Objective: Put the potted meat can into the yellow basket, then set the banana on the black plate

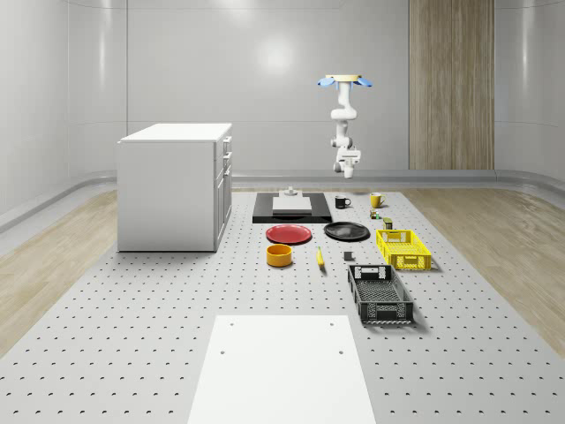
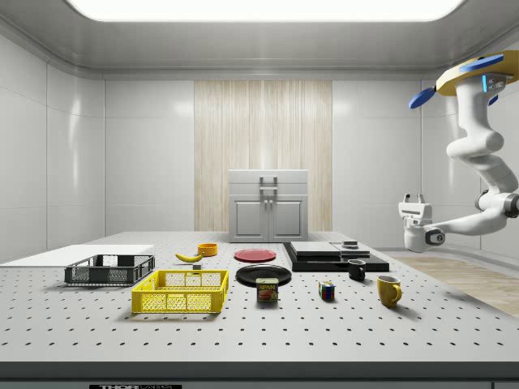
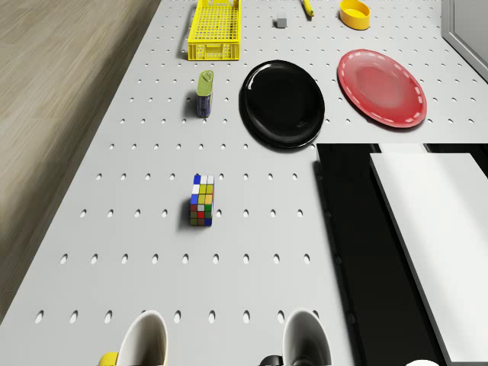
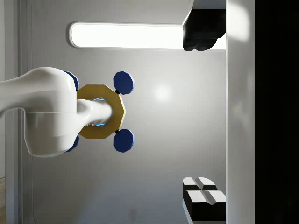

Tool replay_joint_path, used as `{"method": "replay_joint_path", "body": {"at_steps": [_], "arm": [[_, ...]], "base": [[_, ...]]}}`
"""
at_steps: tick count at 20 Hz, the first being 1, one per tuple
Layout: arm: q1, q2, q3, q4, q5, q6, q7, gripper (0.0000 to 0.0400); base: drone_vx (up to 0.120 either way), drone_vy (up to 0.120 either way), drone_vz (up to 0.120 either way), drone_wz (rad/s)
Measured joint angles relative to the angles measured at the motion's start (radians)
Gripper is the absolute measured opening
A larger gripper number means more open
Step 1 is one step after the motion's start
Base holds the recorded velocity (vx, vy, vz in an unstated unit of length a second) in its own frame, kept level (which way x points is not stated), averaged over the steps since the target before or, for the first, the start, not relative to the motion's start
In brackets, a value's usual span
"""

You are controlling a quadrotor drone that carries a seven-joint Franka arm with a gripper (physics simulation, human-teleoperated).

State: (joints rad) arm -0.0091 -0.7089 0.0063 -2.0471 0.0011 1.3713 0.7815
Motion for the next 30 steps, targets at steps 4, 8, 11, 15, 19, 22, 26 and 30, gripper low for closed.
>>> {"method": "replay_joint_path", "body": {"at_steps": [4,8,11,15,19,22,26,30], "arm": [[-0.001,-0.002,0.002,-0.002,-0.002,0.003,0.0,0.04],[-0.002,-0.004,0.005,-0.004,-0.006,0.006,0.001,0.04],[-0.003,-0.006,0.009,-0.006,-0.012,0.008,0.001,0.04],[-0.006,-0.008,0.019,-0.008,-0.025,0.011,0.003,0.04],[-0.012,-0.01,0.038,-0.011,-0.052,0.015,0.006,0.04],[-0.02,-0.012,0.063,-0.014,-0.088,0.017,0.011,0.04],[-0.039,-0.017,0.125,-0.025,-0.175,0.022,0.023,0.04],[-0.076,-0.026,0.24,-0.06,-0.339,0.03,0.047,0.04]], "base": [[0.12,0.12,0.0,0.0],[0.12,0.12,0.0,0.0],[0.12,0.12,0.0,0.0],[0.12,0.12,0.0,0.0],[0.12,0.12,0.0,0.0],[0.12,0.12,0.0,0.0],[0.12,0.12,0.0,0.0],[0.12,0.12,0.0,0.0]]}}
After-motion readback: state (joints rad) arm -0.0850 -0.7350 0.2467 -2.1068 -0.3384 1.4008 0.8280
